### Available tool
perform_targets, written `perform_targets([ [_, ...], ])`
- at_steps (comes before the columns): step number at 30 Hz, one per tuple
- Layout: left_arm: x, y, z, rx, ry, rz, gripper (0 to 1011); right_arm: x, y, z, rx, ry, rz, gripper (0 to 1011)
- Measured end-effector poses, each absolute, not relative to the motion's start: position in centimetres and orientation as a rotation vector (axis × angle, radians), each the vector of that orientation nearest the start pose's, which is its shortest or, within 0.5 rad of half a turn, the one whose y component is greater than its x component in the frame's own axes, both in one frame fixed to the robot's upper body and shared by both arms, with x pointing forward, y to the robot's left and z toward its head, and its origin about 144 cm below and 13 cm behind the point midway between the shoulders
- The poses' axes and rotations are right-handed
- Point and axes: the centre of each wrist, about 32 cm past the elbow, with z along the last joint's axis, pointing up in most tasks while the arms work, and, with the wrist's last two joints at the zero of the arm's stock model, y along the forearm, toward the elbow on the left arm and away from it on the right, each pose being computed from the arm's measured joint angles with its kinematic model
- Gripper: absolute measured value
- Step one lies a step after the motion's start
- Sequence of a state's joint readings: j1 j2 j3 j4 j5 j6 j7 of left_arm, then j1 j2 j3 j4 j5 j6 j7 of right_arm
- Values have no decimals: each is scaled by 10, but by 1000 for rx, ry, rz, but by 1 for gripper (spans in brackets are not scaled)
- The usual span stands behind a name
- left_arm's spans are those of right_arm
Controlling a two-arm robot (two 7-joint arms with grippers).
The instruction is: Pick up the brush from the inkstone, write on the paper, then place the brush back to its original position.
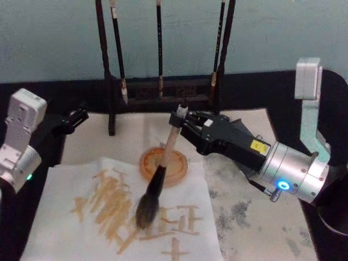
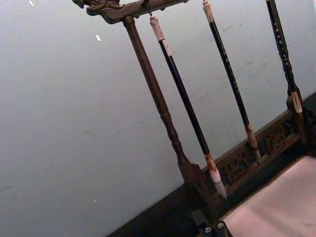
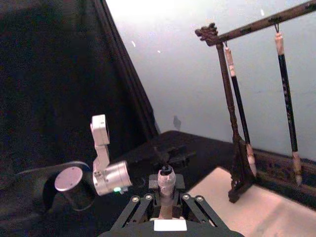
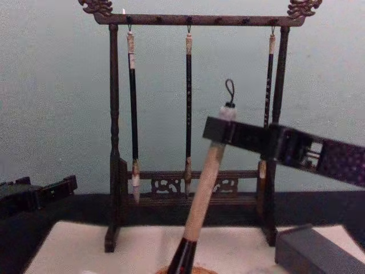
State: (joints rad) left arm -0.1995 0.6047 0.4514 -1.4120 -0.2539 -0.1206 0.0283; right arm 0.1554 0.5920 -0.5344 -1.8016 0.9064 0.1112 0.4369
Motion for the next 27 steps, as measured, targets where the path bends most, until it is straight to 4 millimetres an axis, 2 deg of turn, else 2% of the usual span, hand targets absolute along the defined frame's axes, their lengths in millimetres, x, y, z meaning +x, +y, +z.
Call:
perform_targets([
  [15, 489, 310, 1140, 304, -285, 1248, 1002, 452, -226, 1199, 117, 282, -572, 172],
  [27, 489, 310, 1140, 304, -285, 1248, 1002, 456, -244, 1202, 114, 257, -626, 172],
])
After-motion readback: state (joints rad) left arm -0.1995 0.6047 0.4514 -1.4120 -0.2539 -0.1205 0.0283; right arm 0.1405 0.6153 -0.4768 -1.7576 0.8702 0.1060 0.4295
